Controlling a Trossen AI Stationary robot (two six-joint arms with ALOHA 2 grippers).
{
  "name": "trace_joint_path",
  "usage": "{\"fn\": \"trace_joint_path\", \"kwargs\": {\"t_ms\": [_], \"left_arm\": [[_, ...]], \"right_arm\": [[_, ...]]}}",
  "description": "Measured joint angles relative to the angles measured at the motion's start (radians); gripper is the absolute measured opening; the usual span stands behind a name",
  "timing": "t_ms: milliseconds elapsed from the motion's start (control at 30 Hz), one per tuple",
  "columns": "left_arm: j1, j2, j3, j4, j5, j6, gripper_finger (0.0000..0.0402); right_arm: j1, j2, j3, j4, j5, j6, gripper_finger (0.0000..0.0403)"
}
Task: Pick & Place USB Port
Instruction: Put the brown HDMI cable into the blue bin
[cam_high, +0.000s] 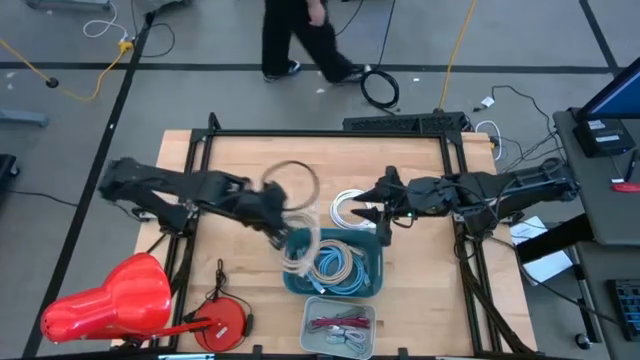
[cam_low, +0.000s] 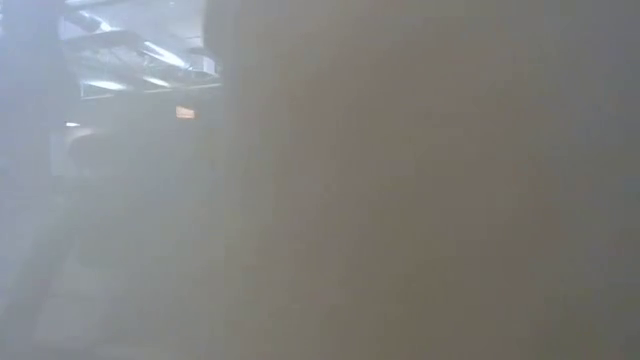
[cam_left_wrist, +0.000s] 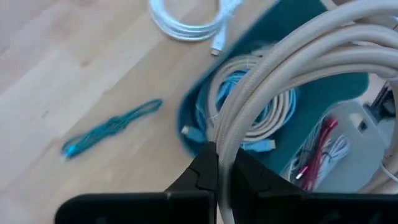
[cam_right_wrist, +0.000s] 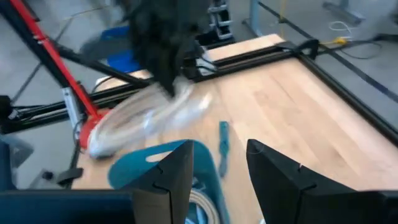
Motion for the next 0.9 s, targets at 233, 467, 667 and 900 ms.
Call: {"fn": "trace_joint_path", "kwargs": {"t_ms": [233,467,667,900], "left_arm": [[0.019,0.316,0.121,0.010,0.188,0.180,0.0010],[0.025,0.407,0.122,0.085,0.176,0.213,0.0010],[0.059,0.411,0.123,0.074,0.107,0.212,0.0026],[0.081,0.411,0.123,0.072,0.214,0.268,0.0021]], "right_arm": [[0.000,-0.067,0.000,-0.103,0.112,0.064,0.0141],[0.000,-0.117,0.001,-0.118,0.114,0.079,0.0141],[0.010,-0.120,0.001,-0.120,0.111,0.084,0.0141],[0.020,-0.115,0.001,-0.118,0.112,0.084,0.0141]]}}
